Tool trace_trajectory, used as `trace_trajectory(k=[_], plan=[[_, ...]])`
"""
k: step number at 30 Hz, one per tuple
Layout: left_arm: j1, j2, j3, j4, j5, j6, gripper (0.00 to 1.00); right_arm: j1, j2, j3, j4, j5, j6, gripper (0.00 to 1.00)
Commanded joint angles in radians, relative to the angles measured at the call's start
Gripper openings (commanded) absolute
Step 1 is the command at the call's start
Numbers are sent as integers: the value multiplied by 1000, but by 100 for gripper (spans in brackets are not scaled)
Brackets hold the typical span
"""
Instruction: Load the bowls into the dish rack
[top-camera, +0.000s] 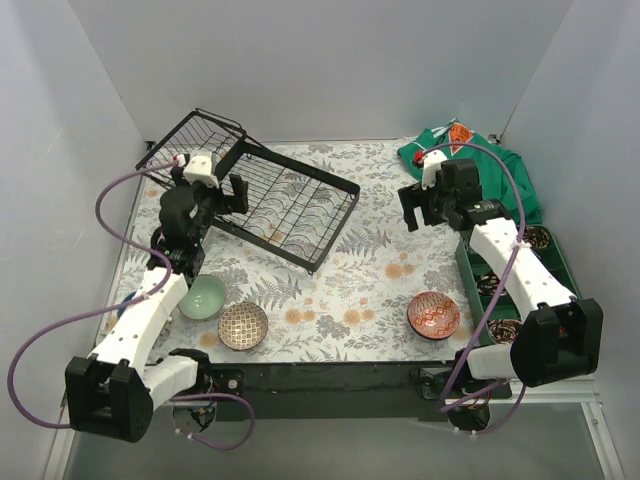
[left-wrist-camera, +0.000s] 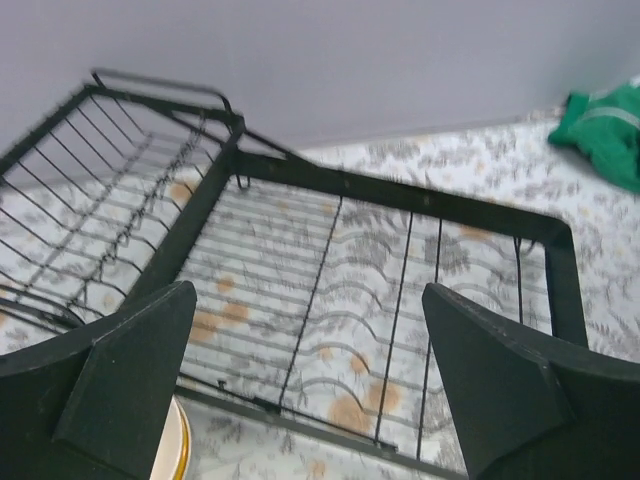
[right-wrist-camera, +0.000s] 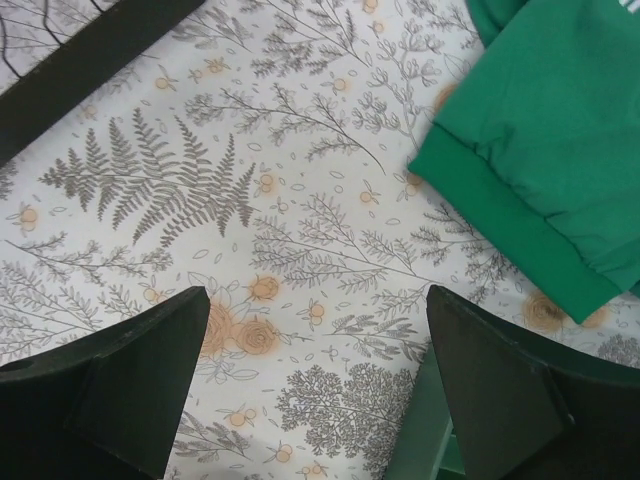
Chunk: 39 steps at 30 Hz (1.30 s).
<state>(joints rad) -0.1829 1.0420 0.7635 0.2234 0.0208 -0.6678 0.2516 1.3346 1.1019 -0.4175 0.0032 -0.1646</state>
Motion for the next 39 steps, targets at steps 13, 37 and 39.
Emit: trace_trajectory(k=[13, 37, 39], plan=[[-7, -42, 180, -535, 88, -12, 98, 80, 363, 564, -263, -465, -496, 93], [266, -134, 142, -707, 179, 59, 98, 270, 735, 797, -622, -609, -1346, 72], [284, -137, 143, -722, 183, 59, 98, 271, 778, 835, -622, -600, -1354, 71]])
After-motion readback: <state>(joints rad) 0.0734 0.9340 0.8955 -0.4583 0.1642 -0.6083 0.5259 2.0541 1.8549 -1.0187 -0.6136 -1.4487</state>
